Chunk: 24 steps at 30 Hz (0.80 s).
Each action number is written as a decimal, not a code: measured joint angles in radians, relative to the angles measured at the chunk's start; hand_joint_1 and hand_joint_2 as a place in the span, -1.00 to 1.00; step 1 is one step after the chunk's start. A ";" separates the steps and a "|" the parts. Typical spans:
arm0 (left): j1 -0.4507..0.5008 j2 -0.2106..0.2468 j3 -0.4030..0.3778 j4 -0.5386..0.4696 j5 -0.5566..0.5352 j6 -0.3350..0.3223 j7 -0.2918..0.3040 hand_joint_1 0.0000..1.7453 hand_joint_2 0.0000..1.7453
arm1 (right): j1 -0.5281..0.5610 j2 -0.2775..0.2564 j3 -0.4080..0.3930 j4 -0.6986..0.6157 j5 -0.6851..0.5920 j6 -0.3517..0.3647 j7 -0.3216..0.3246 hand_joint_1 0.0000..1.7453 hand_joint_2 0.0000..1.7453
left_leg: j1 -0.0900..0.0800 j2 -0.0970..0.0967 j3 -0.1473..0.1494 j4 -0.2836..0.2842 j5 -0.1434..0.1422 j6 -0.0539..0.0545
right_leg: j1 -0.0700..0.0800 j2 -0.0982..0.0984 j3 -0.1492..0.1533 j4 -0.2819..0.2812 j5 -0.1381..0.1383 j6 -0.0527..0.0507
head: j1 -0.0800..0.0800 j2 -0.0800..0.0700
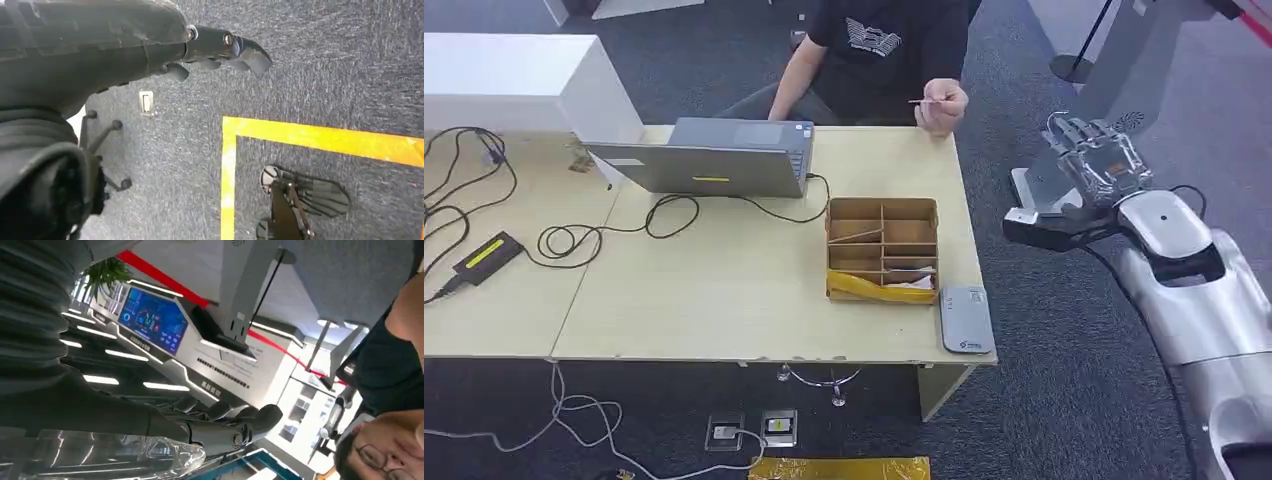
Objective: Pass the card to the sensor for recognition and then transmit it.
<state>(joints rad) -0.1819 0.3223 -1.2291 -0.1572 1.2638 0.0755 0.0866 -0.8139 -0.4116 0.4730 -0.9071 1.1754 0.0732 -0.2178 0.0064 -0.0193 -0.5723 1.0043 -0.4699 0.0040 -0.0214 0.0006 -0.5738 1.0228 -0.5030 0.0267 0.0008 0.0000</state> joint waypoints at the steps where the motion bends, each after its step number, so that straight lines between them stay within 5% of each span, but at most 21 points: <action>1: 0.000 0.000 -0.003 0.000 0.000 0.000 0.000 -1.00 -1.00 | -0.001 0.005 0.007 -0.012 -0.006 0.009 0.006 -1.00 1.00 | 0.000 0.001 0.000 0.000 0.000 0.000 | 0.000 0.001 0.000 0.000 0.000 0.000 | 0.000 0.000; 10: 0.000 0.003 -0.021 0.000 -0.008 -0.001 0.000 -1.00 -1.00 | 0.006 0.020 0.045 -0.091 -0.069 0.078 0.047 -1.00 1.00 | 0.000 0.001 0.001 0.000 0.000 0.000 | 0.000 0.001 0.000 0.000 0.000 0.000 | 0.000 0.000; 19: 0.000 0.003 -0.034 0.000 -0.022 -0.005 -0.012 -1.00 -1.00 | 0.019 0.023 0.009 -0.135 -0.374 0.195 0.121 -1.00 1.00 | 0.000 0.001 0.001 0.000 0.000 0.000 | 0.000 0.001 0.000 0.000 0.000 0.000 | 0.000 0.000; 24: 0.000 0.003 -0.048 0.000 -0.031 -0.008 -0.019 -1.00 -1.00 | 0.028 0.020 -0.008 -0.155 -0.437 0.209 0.142 -1.00 1.00 | 0.000 0.001 0.001 0.000 0.000 0.000 | 0.000 0.001 0.000 0.000 0.000 0.000 | 0.000 0.000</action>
<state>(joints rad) -0.1814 0.3258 -1.2772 -0.1572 1.2325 0.0671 0.0675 -0.7859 -0.3918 0.4654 -1.0620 0.7381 0.2823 -0.0755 0.0063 -0.0180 -0.5715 1.0045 -0.4700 0.0037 -0.0215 0.0018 -0.5743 1.0225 -0.5029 0.0265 0.0008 0.0000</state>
